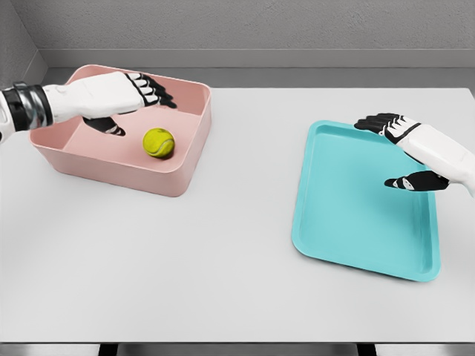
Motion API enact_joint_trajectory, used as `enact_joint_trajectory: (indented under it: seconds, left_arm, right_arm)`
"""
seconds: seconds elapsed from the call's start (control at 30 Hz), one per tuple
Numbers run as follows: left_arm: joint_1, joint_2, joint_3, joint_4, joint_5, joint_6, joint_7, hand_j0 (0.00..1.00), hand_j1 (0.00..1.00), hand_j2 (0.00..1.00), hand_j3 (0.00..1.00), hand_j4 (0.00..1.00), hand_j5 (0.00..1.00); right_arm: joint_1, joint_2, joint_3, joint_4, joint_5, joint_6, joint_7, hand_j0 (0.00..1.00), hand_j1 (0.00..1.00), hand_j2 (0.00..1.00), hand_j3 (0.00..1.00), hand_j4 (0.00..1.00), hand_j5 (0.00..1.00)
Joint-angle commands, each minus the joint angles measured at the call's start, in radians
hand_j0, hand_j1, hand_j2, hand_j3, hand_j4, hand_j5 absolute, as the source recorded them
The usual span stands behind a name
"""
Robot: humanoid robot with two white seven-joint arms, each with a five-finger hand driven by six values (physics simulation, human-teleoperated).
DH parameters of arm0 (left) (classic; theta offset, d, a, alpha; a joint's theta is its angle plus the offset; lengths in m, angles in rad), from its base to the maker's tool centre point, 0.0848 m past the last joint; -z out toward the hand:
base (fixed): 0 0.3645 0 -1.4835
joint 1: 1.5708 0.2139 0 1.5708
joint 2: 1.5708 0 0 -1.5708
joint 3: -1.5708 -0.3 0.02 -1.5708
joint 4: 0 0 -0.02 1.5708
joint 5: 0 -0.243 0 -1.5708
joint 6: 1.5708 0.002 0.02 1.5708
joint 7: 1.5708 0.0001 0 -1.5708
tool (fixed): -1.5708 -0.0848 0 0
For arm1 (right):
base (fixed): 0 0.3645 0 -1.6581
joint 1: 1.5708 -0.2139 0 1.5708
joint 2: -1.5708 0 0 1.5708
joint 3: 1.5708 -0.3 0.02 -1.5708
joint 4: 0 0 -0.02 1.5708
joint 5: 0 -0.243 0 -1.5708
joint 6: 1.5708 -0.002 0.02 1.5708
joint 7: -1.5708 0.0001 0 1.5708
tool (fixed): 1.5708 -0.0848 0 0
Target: Put the tennis from the blue tray into the pink basket with both arms
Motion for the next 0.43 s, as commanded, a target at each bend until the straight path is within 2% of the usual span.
enact_joint_trajectory:
  seconds: [0.0,0.03,0.1,0.17,0.27,0.4]
  left_arm:
    - [0.000,0.025,0.008,-0.011,0.060,0.002,0.001,1.00,1.00,1.00,1.00,1.00,1.00]
    - [0.005,0.055,0.014,-0.005,0.102,0.002,0.001,1.00,1.00,1.00,1.00,1.00,1.00]
    - [0.055,0.124,0.020,0.000,0.226,0.002,0.001,1.00,1.00,1.00,1.00,1.00,1.00]
    - [0.084,0.146,0.058,0.002,0.235,0.002,0.001,1.00,1.00,1.00,1.00,1.00,1.00]
    - [0.087,0.181,0.071,0.009,0.237,0.002,0.001,1.00,1.00,1.00,1.00,1.00,1.00]
    - [0.090,0.190,0.072,0.081,0.275,0.002,-0.001,1.00,1.00,1.00,1.00,1.00,1.00]
  right_arm:
    - [0.000,-0.001,0.000,0.000,-0.008,0.002,-0.001,1.00,1.00,1.00,1.00,1.00,1.00]
    - [0.000,-0.001,0.000,0.000,-0.008,0.002,-0.001,1.00,1.00,1.00,1.00,1.00,1.00]
    - [0.000,-0.001,0.000,0.000,-0.008,0.002,-0.001,1.00,1.00,1.00,1.00,1.00,1.00]
    - [0.000,-0.001,0.000,0.000,-0.008,0.002,-0.001,1.00,1.00,1.00,1.00,1.00,1.00]
    - [0.000,-0.001,0.000,0.000,-0.008,0.002,-0.001,1.00,1.00,1.00,1.00,1.00,1.00]
    - [0.000,-0.001,0.000,0.000,-0.008,0.002,-0.001,1.00,1.00,1.00,1.00,1.00,1.00]
